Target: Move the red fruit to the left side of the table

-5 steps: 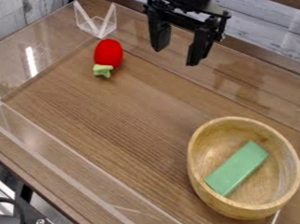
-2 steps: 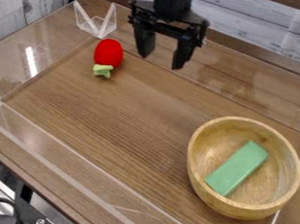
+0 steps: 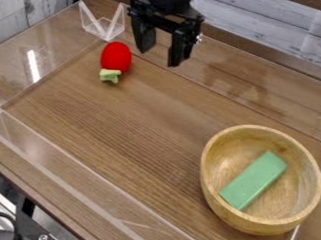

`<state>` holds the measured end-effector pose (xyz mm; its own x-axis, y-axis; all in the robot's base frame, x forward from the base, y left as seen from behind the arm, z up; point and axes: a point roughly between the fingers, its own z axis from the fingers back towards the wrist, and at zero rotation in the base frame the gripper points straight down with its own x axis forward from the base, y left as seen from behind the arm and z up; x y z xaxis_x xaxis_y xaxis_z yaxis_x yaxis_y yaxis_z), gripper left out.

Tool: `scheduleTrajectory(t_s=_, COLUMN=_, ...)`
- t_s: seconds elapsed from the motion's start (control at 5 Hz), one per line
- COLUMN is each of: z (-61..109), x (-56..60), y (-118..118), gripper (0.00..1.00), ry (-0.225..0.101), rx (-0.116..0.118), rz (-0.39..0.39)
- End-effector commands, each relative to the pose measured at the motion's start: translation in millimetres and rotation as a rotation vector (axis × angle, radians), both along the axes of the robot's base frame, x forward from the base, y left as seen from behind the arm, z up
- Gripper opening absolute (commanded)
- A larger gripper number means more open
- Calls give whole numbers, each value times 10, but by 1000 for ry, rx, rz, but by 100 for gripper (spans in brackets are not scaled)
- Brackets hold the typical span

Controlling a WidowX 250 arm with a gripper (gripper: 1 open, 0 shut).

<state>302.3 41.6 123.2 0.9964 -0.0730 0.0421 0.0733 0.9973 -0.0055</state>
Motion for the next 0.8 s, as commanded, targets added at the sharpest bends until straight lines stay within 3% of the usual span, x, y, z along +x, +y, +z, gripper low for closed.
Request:
scheduleTrajectory(t_s=0.0, z=237, x=103, y=-114, gripper=100, ry=-87, rx=21, rz=7)
scheduleTrajectory(t_s=0.4, z=304, x=152, y=-297, gripper=100, ry=-117, rx=27, rz=15)
scheduleTrajectory(t_s=0.6, z=207, x=96, y=-287, gripper=100, ry=-127, rx=29, rz=18)
